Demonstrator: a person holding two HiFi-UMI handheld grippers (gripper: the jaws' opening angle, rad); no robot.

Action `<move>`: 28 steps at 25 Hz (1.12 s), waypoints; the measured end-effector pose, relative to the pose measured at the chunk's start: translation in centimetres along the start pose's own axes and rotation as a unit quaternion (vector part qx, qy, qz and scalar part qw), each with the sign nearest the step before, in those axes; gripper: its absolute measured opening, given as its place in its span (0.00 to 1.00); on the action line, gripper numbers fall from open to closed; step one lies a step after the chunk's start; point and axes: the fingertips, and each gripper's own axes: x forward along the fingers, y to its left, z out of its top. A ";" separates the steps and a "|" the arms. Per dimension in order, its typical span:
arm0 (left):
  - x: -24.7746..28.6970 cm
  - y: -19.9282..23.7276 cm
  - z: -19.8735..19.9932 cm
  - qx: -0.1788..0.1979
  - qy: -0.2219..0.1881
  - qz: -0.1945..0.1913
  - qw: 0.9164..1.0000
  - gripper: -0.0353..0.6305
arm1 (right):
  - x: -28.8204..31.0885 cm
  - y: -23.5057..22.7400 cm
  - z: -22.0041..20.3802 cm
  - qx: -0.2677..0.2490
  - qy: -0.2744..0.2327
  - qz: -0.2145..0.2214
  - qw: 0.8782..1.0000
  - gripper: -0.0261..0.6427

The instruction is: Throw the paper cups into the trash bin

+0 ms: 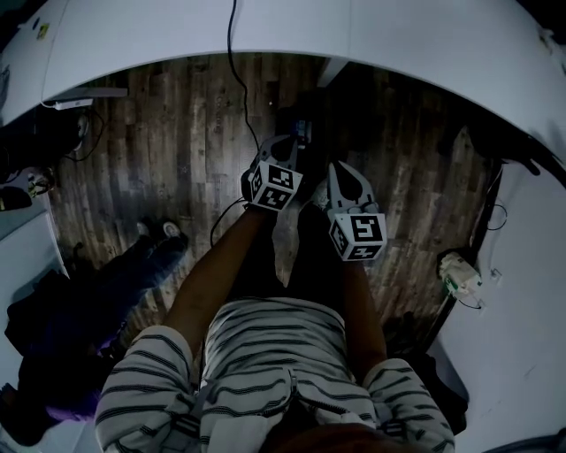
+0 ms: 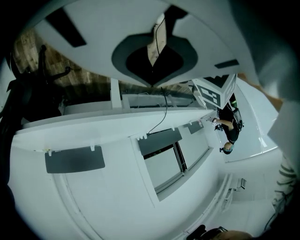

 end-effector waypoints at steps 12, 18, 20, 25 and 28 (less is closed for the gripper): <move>-7.4 0.1 7.6 -0.043 -0.091 0.012 0.995 0.09 | -1.7 2.2 4.5 -0.021 -0.020 0.020 0.999 0.06; -10.6 0.1 10.7 -0.050 -0.123 0.023 0.991 0.09 | -2.9 2.6 7.3 -0.029 -0.038 0.027 0.999 0.06; -11.7 0.3 11.3 -0.051 -0.131 0.027 0.990 0.09 | -3.3 3.0 8.3 -0.035 -0.045 0.031 0.998 0.06; -14.4 0.4 13.1 -0.045 -0.155 0.035 0.986 0.09 | -4.5 4.4 10.5 -0.039 -0.064 0.043 0.996 0.06; -16.0 0.3 14.2 -0.043 -0.172 0.036 0.984 0.09 | -5.2 5.3 11.7 -0.044 -0.076 0.050 0.995 0.06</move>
